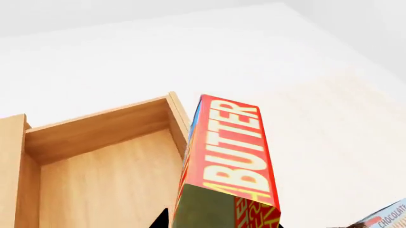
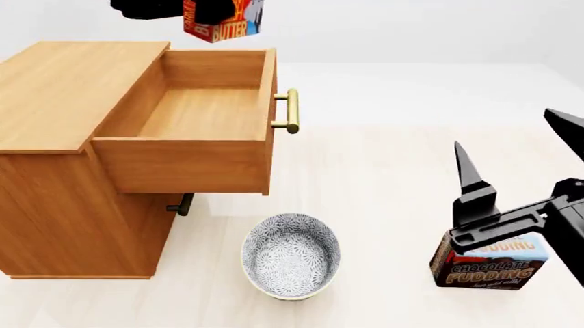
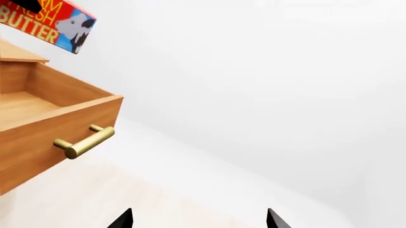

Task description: Put the butter at the back in the top drawer of the cabinet and close it.

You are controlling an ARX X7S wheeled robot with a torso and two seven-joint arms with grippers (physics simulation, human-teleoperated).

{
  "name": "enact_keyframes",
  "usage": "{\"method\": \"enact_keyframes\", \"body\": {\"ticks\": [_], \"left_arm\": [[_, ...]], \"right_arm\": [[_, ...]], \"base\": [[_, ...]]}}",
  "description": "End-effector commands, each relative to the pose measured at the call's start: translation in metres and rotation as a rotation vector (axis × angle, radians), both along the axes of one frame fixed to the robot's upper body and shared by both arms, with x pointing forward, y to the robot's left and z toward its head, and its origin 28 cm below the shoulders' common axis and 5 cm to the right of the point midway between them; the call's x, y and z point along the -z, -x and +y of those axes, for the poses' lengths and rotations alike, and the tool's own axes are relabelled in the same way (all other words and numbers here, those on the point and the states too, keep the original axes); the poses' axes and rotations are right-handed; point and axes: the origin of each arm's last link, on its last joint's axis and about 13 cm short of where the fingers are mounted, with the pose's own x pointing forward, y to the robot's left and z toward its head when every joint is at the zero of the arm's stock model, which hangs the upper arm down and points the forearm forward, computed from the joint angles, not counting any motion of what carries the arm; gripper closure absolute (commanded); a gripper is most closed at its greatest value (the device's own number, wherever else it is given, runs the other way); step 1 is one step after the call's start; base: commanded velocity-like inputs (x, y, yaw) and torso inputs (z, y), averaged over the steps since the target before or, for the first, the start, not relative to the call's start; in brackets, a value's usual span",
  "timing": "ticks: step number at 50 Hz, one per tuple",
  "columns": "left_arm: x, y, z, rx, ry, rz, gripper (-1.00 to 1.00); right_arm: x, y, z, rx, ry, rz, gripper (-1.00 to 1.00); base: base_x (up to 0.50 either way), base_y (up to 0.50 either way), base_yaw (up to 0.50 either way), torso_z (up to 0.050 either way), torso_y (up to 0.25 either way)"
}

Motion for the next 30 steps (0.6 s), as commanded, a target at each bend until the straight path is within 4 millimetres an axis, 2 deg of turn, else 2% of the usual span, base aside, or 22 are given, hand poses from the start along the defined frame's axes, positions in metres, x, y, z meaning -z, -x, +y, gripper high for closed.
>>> {"method": "enact_keyframes", "body": {"ticks": [1, 30], "left_arm": [[0.001, -0.006, -0.004, -0.136, -0.010, 0.032, 1.00], [0.031, -0.020, -0.023, -0.168, 0.023, 0.089, 1.00]], "right_arm": [[0.007, 0.015, 0.003, 0.010, -0.023, -0.064, -1.00], [0.010, 0.019, 0.007, 0.014, -0.009, -0.097, -1.00]], "base": [[0.00, 0.00, 0.00, 0.000, 0.000], [0.00, 0.00, 0.00, 0.000, 0.001]]}}
